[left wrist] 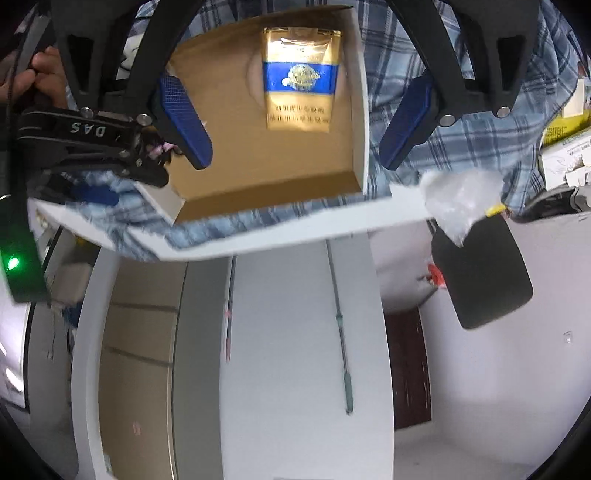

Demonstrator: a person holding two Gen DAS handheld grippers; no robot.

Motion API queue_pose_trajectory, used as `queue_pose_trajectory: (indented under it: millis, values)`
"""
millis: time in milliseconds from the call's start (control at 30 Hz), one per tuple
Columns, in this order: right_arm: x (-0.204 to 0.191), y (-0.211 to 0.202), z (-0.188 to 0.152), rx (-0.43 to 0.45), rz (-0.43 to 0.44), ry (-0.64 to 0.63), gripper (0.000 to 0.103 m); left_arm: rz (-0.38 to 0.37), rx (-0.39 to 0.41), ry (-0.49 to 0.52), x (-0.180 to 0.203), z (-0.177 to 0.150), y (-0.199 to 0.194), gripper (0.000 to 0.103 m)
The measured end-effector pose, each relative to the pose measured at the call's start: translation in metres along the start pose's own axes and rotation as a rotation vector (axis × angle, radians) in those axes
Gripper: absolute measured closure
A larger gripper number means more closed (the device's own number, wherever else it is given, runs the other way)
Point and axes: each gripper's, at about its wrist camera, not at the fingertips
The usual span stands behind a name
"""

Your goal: Organize soft objects

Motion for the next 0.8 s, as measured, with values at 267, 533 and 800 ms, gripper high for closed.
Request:
queue_pose_trajectory:
  millis: [267, 533, 800]
  values:
    - [-0.007, -0.067, 0.01, 0.179, -0.039, -0.006, 0.022, 0.018, 0.18, 0.021, 0.003, 0.013, -0.063, 0.0]
    - [-0.01, -0.168, -0.004, 0.393, -0.08, -0.036, 0.012, 0.038, 0.422, -0.023, 0.003, 0.01, -0.158, 0.0]
    - [-0.023, -0.237, -0.048, 0.536, -0.049, -0.071, 0.008, 0.076, 0.524, -0.012, 0.003, -0.027, -0.236, 0.0]
Point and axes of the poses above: each gripper's, at about its wrist camera, not at the fingertips, and y roughly the way its jaws point, x to its right, z to its top, and after that the axes turned 9 degrees about -x, right-handed
